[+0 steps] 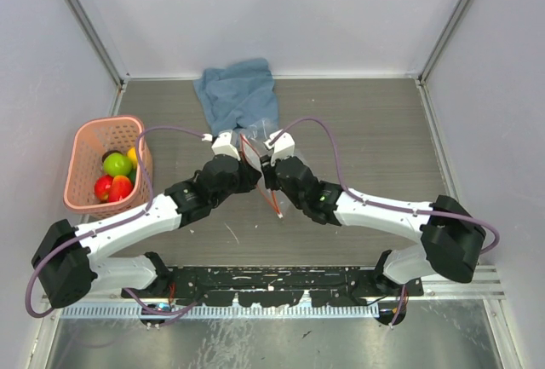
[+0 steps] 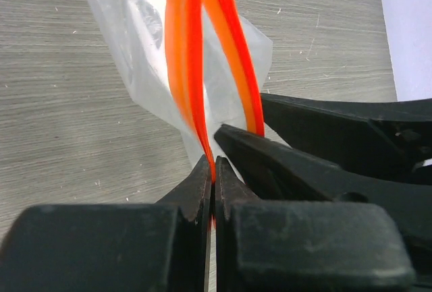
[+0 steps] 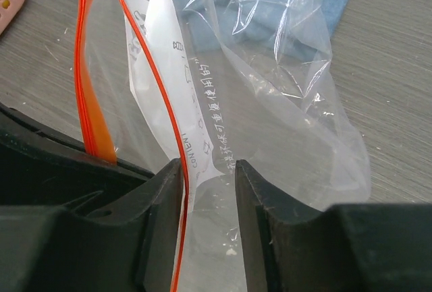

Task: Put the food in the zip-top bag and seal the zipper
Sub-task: Open the zipper of the food storage bag at the center of the board.

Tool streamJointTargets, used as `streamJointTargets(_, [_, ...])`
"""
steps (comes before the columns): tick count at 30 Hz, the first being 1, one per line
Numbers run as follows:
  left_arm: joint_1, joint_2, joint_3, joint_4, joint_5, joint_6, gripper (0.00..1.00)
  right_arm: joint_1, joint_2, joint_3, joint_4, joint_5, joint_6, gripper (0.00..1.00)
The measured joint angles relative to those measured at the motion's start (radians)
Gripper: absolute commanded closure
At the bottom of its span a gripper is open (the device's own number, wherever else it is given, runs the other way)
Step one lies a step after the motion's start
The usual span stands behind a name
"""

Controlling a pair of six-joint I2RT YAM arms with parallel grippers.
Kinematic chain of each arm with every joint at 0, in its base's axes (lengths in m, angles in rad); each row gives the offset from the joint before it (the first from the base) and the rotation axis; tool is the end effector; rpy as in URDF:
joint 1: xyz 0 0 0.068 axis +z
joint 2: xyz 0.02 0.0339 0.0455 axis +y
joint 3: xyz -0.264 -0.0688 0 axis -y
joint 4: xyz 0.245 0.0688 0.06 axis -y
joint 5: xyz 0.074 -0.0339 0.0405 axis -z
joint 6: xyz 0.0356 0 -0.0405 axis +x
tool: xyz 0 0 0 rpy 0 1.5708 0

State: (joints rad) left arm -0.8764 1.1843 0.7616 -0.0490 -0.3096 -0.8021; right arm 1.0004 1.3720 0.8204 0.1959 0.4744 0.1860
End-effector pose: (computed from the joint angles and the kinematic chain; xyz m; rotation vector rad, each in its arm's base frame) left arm 0.1777 -0.1964 0.2632 -0.1220 2.0963 -0.7348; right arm 0.1795 0.2496 0.2582 -0.4532 1.8464 0.3529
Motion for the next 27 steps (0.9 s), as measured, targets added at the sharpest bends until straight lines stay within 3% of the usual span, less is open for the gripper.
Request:
streamJointTargets(4, [-0.002,0.000,0.000,-0.006,-0.002,-0.002,1.00,-0.001,0.027,-0.001,0.018,-0.016,-0.003,0.47])
streamJointTargets(13, [-0.002,-0.014,0.000,-0.034,-0.016,0.000,1.00,-0.006,0.041,-0.027,0.024,-0.053,-0.003,0.40])
streamJointTargets(20, [-0.007,-0.018,0.000,-0.035,-0.024,0.001,1.00,0.000,0.065,-0.068,0.039,-0.084,0.004,0.38])
streamJointTargets(27, [-0.011,-0.018,0.000,-0.031,-0.025,0.002,1.00,0.002,0.088,-0.071,0.043,0.007,0.004,0.40])
